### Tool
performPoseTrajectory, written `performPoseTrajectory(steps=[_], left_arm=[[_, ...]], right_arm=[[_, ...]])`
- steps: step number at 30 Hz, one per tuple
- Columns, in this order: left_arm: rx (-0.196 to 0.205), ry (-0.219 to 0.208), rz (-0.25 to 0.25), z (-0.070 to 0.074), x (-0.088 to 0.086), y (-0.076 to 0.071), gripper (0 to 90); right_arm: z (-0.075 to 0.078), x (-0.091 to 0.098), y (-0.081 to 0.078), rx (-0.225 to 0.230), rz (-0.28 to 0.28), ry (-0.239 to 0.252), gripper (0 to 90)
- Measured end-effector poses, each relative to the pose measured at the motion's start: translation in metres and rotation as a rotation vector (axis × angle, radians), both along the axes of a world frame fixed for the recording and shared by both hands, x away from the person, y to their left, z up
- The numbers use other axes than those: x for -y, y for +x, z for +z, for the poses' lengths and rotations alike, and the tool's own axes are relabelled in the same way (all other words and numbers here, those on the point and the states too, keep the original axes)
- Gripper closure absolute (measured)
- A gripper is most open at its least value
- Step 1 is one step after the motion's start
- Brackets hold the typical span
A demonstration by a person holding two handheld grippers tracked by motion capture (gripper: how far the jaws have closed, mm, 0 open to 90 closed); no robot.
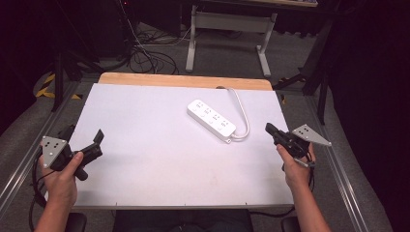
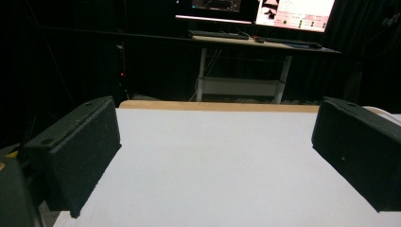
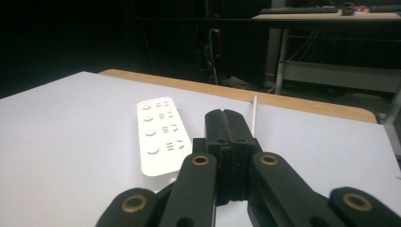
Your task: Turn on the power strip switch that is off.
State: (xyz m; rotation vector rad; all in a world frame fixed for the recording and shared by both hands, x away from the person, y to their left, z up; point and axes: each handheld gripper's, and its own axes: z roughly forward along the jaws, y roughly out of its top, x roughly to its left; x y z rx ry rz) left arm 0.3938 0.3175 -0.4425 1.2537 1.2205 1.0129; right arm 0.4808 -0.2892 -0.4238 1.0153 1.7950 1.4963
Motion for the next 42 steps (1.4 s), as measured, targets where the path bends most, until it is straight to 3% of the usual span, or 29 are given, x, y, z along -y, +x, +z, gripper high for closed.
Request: performPoseTrajectory(steps=[11, 22, 29, 42], left_arm=[[-0.007, 0.006, -0.013, -0.001, 0.000, 0.001, 3.2], [-0.009, 0.004, -0.015, -0.001, 0.001, 0.001, 3.2], [-0.006, 0.004, -0.018, -0.001, 0.000, 0.001, 3.1], [-0.012, 0.018, -0.024, -0.001, 0.003, 0.001, 3.0]], right_arm=[[0.029, -0.022, 0.020, -0.054, 0.039, 0.006, 90.0], [0.029, -0.051, 0.037, -0.118, 0.086, -0.027, 90.0], [0.032, -0.075, 0.052, -0.123, 0.124, -0.031, 90.0], [0.035, -0.123, 0.080, -0.136, 0.177, -0.111, 90.0]])
